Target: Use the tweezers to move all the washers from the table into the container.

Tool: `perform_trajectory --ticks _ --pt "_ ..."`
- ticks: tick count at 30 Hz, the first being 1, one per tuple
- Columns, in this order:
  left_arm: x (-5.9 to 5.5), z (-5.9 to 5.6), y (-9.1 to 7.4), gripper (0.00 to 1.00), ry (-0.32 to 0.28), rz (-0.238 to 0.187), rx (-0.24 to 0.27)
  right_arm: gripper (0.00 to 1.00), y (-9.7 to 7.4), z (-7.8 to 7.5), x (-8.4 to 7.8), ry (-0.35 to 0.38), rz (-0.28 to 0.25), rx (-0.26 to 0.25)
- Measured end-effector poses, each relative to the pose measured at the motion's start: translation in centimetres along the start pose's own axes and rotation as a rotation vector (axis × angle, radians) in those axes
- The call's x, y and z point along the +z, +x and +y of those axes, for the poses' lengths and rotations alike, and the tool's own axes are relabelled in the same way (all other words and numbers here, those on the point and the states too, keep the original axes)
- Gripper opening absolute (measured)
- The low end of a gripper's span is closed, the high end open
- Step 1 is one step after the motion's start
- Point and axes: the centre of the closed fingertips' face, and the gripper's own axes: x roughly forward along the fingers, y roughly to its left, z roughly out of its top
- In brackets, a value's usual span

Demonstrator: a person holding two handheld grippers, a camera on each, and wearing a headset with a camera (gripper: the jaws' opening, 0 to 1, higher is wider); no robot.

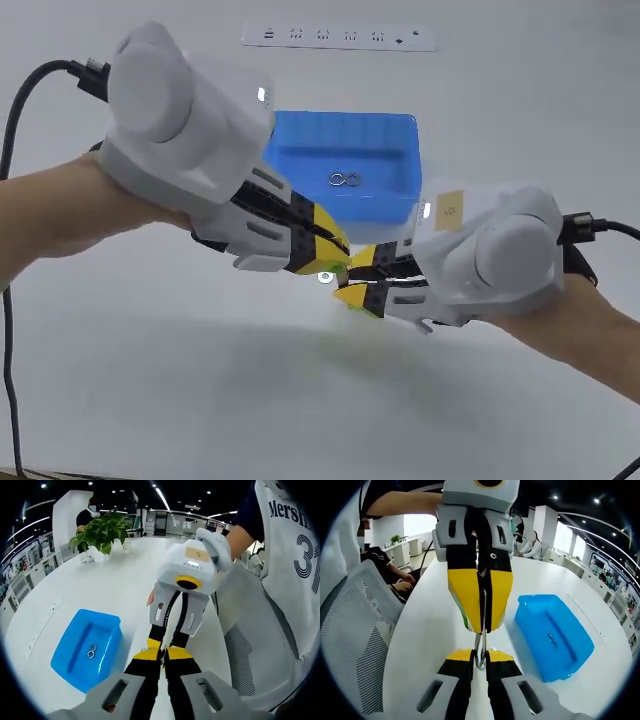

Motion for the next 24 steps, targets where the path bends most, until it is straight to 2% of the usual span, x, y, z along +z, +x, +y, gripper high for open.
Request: perform_trajectory --ticks 6,14,18,21,24 --pt "0.4 0.1 -0.7 0.07 0.009 -0.001 0.000 0.10 -0.3 -0.2 0.7 0.005 -0.017 -0.010" --pt "1.5 0.2 -2.4 0.07 0.035 -0.002 0.001 0.10 -1.0 -0.6 2.7 -0.014 -0.039 -0.012" --pt "2.7 0.3 -3.4 0.07 0.046 -0.019 0.013 0.10 -1.7 -1.1 4.0 -0.036 -0.050 -0.011" --pt "3.7 0.6 -4.2 0.07 0.050 -0.042 0.031 0.10 -2.2 -1.7 4.8 -0.040 -0.064 -0.010" --pt "4.3 1.1 -4.7 0.07 0.060 -0.047 0.042 0.10 -2.8 -2.3 5.6 -0.065 -0.064 -0.011"
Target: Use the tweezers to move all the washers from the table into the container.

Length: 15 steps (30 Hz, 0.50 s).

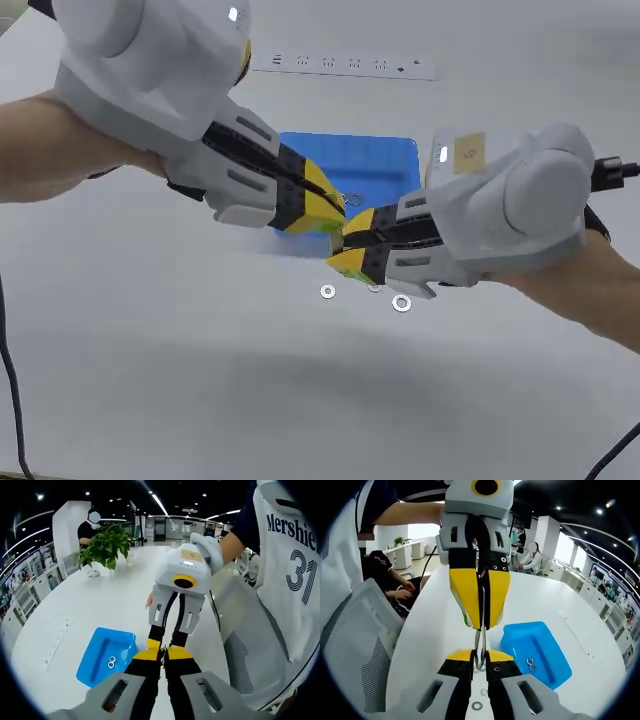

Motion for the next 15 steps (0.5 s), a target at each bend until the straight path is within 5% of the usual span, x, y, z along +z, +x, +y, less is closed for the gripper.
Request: perform_trajectory --ticks 12,15 --pt "2.1 2.4 -1.1 0.07 0.089 0.026 0.015 0.10 -0.9 -3.1 2.0 -0.062 -0.014 -0.027" --pt "2.2 4.0 -1.0 0.07 0.103 0.025 0.017 0.10 -0.9 -4.1 2.2 -0.063 -0.022 -0.033"
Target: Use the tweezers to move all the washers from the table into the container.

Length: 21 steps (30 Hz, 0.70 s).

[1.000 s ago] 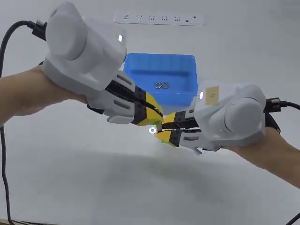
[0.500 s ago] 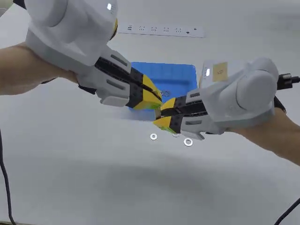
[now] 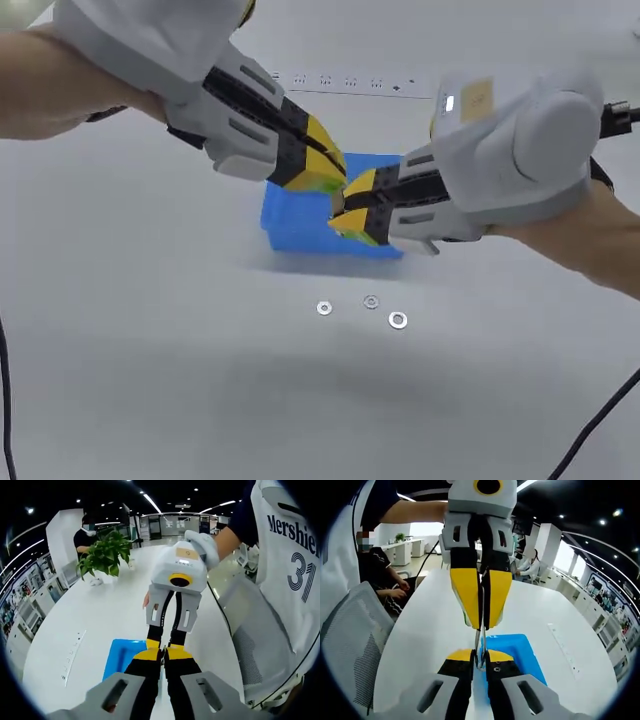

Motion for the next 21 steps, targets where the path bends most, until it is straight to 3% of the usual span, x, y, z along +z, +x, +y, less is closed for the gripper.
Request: perform_trajectory --ticks 3,10,15,21 --pt "-0.2 1.0 0.1 0.07 0.021 0.020 0.001 0.10 0.2 -0.9 -0.3 -0.021 0.013 -0.008" --pt "-0.7 3.7 0.6 0.07 0.024 0.010 0.007 0.10 0.7 -3.3 -0.9 -0.010 0.004 -0.023" --pt "-2.1 5.4 1.8 0.07 0.012 0.025 0.012 0.10 2.2 -4.9 -2.4 -0.012 0.011 -0.014" --pt "-4.4 6.5 3.4 0.07 -0.019 0.053 0.000 0.10 4.3 -5.4 -4.5 -0.009 0.023 0.014"
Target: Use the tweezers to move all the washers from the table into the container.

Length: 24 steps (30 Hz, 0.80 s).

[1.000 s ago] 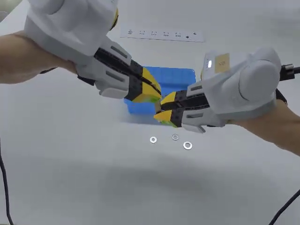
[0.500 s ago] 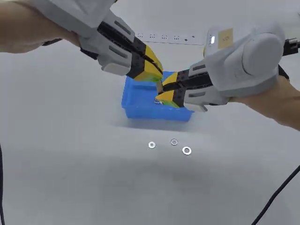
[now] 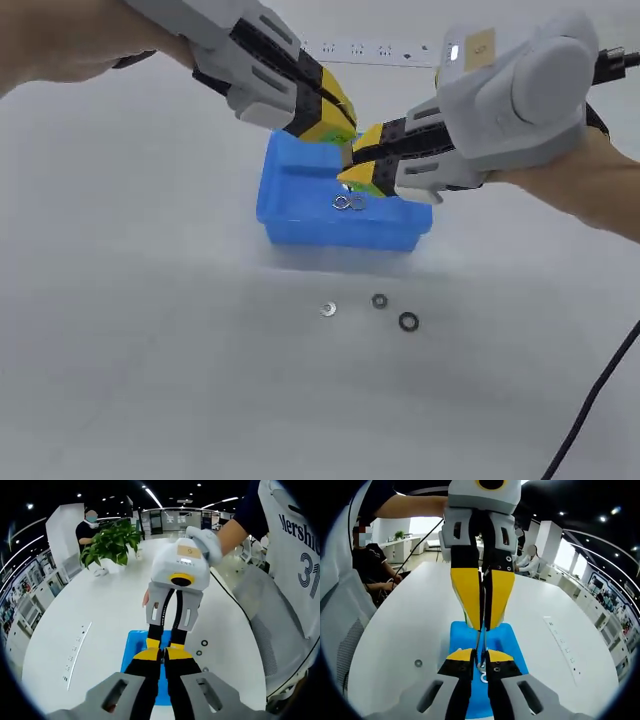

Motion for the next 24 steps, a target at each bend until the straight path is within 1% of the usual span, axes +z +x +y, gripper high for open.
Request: perform_trajectory --ticks 1,5,9,14,17,18,22,24 --pt "-0.5 0.1 0.4 0.07 -0.008 0.005 -0.003 0.10 0.4 0.0 -0.5 0.000 0.007 0.006" --pt "-1.8 0.4 1.6 0.07 -0.038 0.008 -0.009 0.10 1.5 0.0 -1.9 0.013 0.021 0.028" --pt "-2.5 0.5 2.1 0.07 -0.051 0.013 -0.010 0.10 2.0 0.0 -2.7 0.021 0.030 0.035" --pt "-2.7 0.7 2.2 0.07 -0.053 0.018 -0.010 0.10 2.1 -0.1 -2.9 0.031 0.027 0.031" --pt "-2.7 0.6 2.2 0.07 -0.048 0.019 -0.010 0.10 2.1 -0.1 -2.9 0.020 0.029 0.022" --pt "-2.6 0.5 2.2 0.07 -0.041 0.018 -0.010 0.10 2.1 -0.1 -2.8 0.013 0.032 0.018" --pt "-2.2 0.3 2.1 0.07 -0.039 0.014 -0.011 0.11 1.8 0.0 -2.7 0.008 0.031 0.010" --pt "-2.0 0.1 2.0 0.07 -0.037 0.013 -0.010 0.11 1.7 -0.2 -2.6 0.011 0.030 0.010"
